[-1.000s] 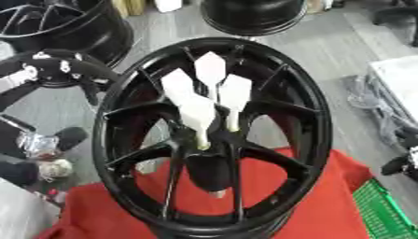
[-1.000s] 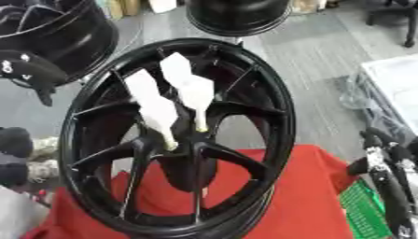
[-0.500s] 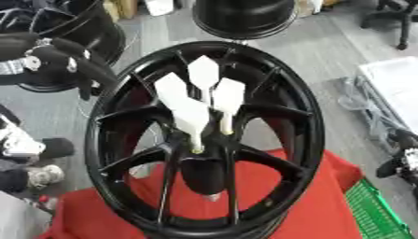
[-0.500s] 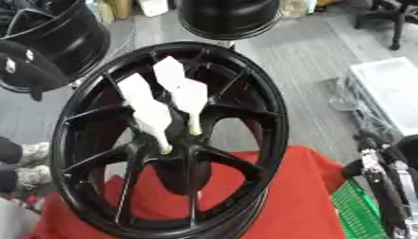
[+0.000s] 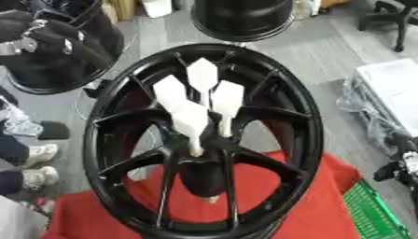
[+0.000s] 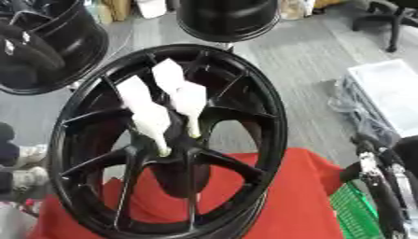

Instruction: Pull the pin out of the wheel hub.

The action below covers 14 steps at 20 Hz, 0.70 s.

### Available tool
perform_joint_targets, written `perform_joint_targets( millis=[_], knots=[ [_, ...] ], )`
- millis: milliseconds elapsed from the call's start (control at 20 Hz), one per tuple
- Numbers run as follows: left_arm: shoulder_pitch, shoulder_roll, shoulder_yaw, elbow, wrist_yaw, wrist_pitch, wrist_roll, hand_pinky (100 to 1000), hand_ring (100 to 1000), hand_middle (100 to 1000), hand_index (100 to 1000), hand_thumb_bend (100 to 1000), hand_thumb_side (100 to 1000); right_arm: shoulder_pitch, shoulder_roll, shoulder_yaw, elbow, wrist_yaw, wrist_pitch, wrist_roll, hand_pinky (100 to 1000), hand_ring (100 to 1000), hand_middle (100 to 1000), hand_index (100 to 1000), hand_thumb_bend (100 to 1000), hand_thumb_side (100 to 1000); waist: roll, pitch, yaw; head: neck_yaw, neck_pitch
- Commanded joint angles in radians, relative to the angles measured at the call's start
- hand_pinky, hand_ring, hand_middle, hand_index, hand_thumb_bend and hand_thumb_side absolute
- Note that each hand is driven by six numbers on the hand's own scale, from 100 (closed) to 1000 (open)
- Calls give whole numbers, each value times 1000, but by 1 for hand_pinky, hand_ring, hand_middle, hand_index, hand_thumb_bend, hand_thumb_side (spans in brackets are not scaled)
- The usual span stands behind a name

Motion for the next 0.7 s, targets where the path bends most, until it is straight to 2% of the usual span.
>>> perform_joint_targets(
  millis=[50, 200, 400, 700],
  knots=[
    [-48, -13, -17, 48, -40, -295, -253, 695, 540, 787, 881, 542, 465, -3, -8, 5, -10, -4, 0, 4, 446, 433, 819, 856, 100, 786, -3, -11, -2, -2, -20],
    [-79, -37, -41, 83, -84, -344, -266, 710, 567, 806, 891, 581, 448, -4, -10, 7, -9, -4, 0, 5, 445, 431, 818, 856, 100, 801, 1, -11, -6, -8, -24],
    [-105, -66, -66, 126, -140, -402, -282, 711, 558, 818, 898, 603, 410, -5, -11, 8, -8, -3, 2, 6, 445, 428, 816, 856, 100, 811, 5, -9, -12, -8, -27],
    [-133, -104, -128, 128, -215, -414, -283, 714, 548, 829, 899, 622, 404, -8, -16, 14, -6, -4, 4, 11, 444, 424, 813, 855, 100, 839, 13, -8, -24, -14, -37]
  ],
)
